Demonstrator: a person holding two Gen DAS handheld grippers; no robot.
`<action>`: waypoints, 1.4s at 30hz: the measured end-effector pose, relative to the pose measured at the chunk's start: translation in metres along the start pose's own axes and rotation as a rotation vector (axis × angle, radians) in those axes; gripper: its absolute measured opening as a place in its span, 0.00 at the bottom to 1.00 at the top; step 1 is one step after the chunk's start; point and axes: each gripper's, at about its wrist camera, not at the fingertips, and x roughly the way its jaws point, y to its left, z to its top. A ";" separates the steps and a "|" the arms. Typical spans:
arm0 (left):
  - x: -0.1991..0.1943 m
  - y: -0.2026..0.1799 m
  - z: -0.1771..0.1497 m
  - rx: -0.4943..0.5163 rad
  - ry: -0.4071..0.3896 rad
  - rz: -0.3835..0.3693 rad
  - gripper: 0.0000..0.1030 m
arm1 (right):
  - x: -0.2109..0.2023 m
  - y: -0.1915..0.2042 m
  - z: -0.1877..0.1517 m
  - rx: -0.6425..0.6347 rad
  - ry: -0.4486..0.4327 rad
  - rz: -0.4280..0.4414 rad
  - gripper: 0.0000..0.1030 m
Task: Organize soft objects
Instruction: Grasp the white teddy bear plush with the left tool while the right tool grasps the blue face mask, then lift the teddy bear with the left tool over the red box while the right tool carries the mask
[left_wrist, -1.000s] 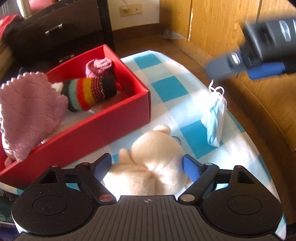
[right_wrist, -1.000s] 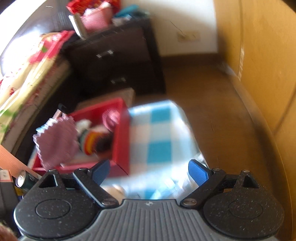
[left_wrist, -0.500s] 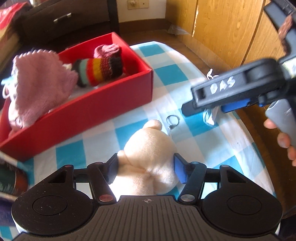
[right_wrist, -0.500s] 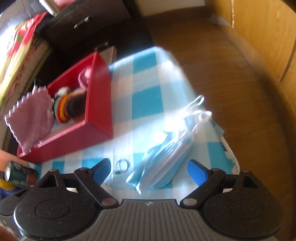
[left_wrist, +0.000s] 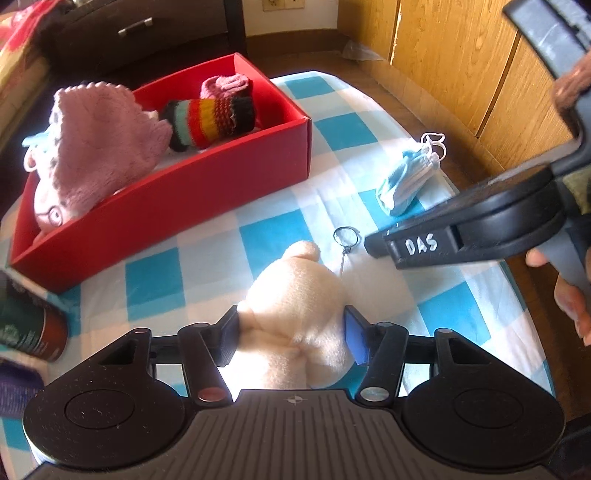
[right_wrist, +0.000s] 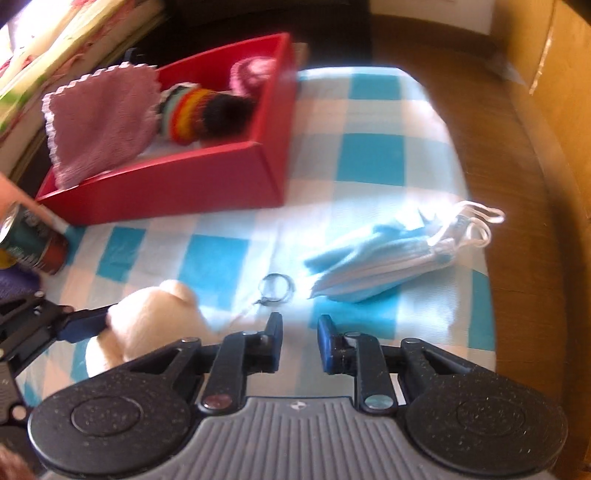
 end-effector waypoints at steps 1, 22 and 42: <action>-0.003 0.002 -0.002 -0.012 0.002 -0.006 0.55 | -0.004 0.002 0.000 -0.010 -0.010 0.010 0.00; -0.087 0.070 0.003 -0.330 -0.226 -0.127 0.54 | -0.103 0.029 0.012 -0.020 -0.281 0.186 0.00; -0.066 0.080 0.001 -0.390 -0.168 -0.149 0.56 | 0.008 -0.023 0.028 0.114 -0.043 -0.020 0.02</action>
